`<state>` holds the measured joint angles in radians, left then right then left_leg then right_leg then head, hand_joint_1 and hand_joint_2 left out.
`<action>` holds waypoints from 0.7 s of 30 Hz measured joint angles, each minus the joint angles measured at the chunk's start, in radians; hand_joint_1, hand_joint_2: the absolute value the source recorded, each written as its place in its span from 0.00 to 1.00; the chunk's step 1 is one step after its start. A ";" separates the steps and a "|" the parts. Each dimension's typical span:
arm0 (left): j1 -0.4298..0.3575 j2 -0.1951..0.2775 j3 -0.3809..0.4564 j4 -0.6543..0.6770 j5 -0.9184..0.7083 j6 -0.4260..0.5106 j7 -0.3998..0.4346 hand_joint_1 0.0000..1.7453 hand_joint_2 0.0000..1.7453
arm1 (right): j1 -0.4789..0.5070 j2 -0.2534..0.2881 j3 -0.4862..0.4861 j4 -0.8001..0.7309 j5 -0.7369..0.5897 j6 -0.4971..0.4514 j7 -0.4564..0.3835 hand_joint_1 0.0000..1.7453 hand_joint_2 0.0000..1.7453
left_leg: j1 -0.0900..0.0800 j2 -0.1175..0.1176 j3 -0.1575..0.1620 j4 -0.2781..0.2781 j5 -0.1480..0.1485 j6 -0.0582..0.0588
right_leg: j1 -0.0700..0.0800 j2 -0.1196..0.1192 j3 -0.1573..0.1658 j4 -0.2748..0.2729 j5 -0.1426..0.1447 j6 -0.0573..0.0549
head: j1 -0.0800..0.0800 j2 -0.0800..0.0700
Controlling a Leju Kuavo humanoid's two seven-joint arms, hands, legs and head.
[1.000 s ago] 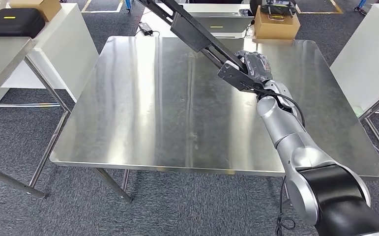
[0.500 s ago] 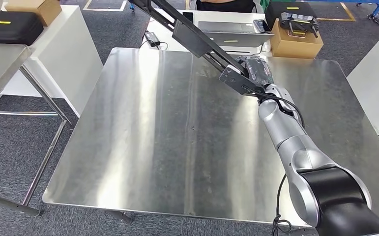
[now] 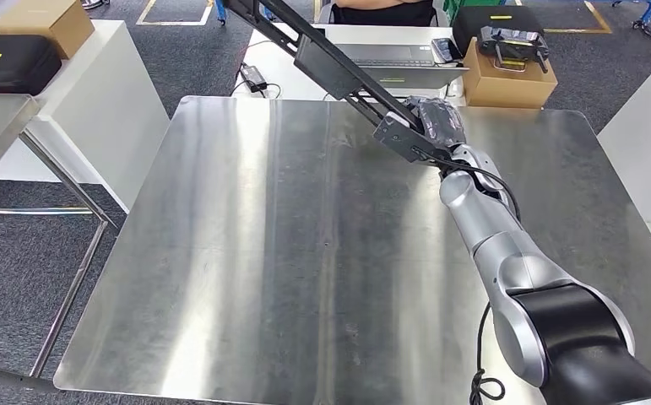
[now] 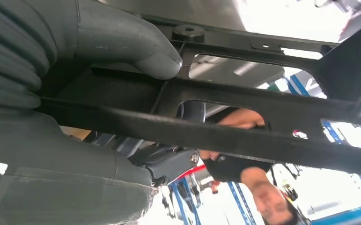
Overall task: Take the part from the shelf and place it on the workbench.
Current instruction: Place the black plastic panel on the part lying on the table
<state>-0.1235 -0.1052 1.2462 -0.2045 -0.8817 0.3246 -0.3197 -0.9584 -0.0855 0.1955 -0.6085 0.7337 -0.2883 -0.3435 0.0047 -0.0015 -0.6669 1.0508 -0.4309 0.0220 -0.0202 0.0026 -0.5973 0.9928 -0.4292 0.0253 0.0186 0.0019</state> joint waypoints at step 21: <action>-0.002 -0.008 0.000 0.000 -0.008 -0.047 -0.015 0.00 0.00 | 0.001 -0.006 -0.002 0.000 0.033 0.023 0.023 1.00 1.00 | -0.021 -0.008 0.028 -0.038 0.015 0.024 | 0.008 -0.007 0.009 -0.011 -0.006 0.019 | 0.001 0.000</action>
<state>-0.1257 -0.1132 1.2463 -0.2045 -0.8901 0.2777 -0.3348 -0.9574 -0.0911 0.1940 -0.6087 0.7663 -0.2654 -0.3205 -0.0168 -0.0096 -0.6394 1.0123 -0.4164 0.0459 -0.0125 -0.0046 -0.5880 0.9816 -0.4355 0.0442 0.0197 0.0019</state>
